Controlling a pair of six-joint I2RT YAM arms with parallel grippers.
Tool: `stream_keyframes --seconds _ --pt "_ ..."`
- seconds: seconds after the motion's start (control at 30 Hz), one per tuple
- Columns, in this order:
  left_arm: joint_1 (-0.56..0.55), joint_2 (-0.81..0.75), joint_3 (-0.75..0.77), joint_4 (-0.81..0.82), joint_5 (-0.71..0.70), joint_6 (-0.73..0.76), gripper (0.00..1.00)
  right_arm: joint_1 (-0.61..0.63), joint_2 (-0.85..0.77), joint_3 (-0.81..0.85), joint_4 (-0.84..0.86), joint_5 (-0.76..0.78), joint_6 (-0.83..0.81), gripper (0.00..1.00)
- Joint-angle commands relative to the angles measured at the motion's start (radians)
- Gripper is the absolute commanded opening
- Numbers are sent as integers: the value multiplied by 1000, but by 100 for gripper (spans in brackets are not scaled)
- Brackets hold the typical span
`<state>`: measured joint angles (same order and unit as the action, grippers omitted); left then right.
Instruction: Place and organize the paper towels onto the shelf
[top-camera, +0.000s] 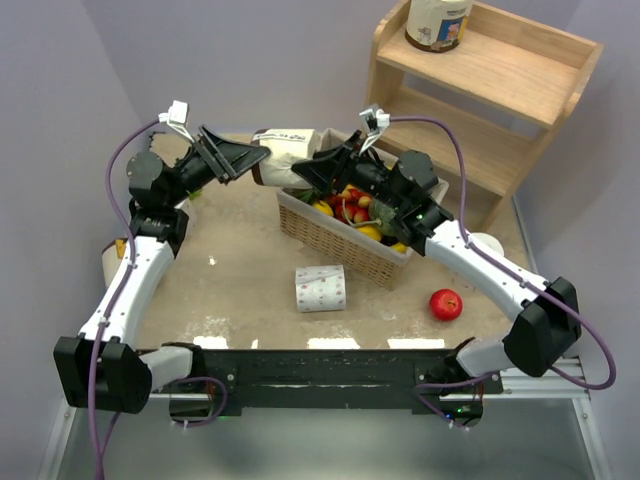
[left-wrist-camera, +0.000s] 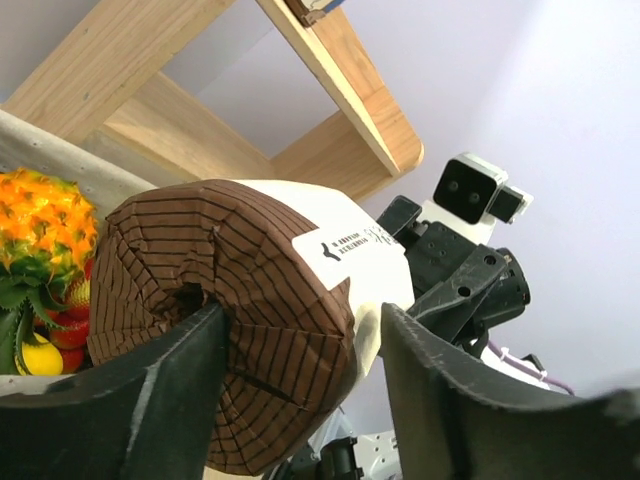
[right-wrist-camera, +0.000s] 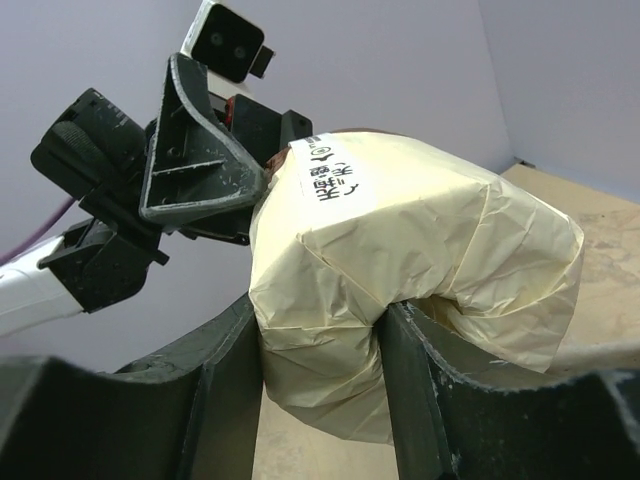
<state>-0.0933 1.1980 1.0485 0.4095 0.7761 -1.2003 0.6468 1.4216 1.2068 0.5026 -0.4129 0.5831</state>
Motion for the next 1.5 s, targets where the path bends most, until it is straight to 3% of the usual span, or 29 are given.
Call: stream_keyframes --seconds 0.0,0.07,0.1,0.3,0.47,0.53,0.57,0.6,0.73,0.83,1.03,1.47 --pt "-11 -67 -24 87 57 37 71 8 -75 33 50 8 -78 38" --pt "-11 -78 -16 78 77 67 75 7 -110 37 -8 42 -115 36" --pt "-11 -84 -12 36 75 109 81 7 -124 42 -36 65 -158 36" --pt "-13 -107 8 -80 68 244 91 5 -188 138 -314 221 -357 31" --pt "-17 -121 27 -197 37 423 97 5 -214 333 -637 434 -564 32" --pt "-29 -138 50 -337 -64 525 100 7 -199 454 -784 512 -635 33" --pt "-58 -147 56 -398 -130 648 100 7 -187 499 -832 599 -697 34" --pt "-75 -156 59 -505 -265 701 100 7 -173 540 -875 641 -735 34" --pt "-167 -199 35 -598 -549 861 100 4 -64 796 -1068 891 -877 35" --pt "-194 -210 -10 -610 -665 904 100 -21 9 919 -1099 1006 -969 36" --pt "-192 -242 -53 -624 -724 913 100 -174 184 1220 -1280 1020 -974 37" --pt "-192 -238 -59 -618 -686 900 100 -311 244 1152 -1121 938 -1031 36"
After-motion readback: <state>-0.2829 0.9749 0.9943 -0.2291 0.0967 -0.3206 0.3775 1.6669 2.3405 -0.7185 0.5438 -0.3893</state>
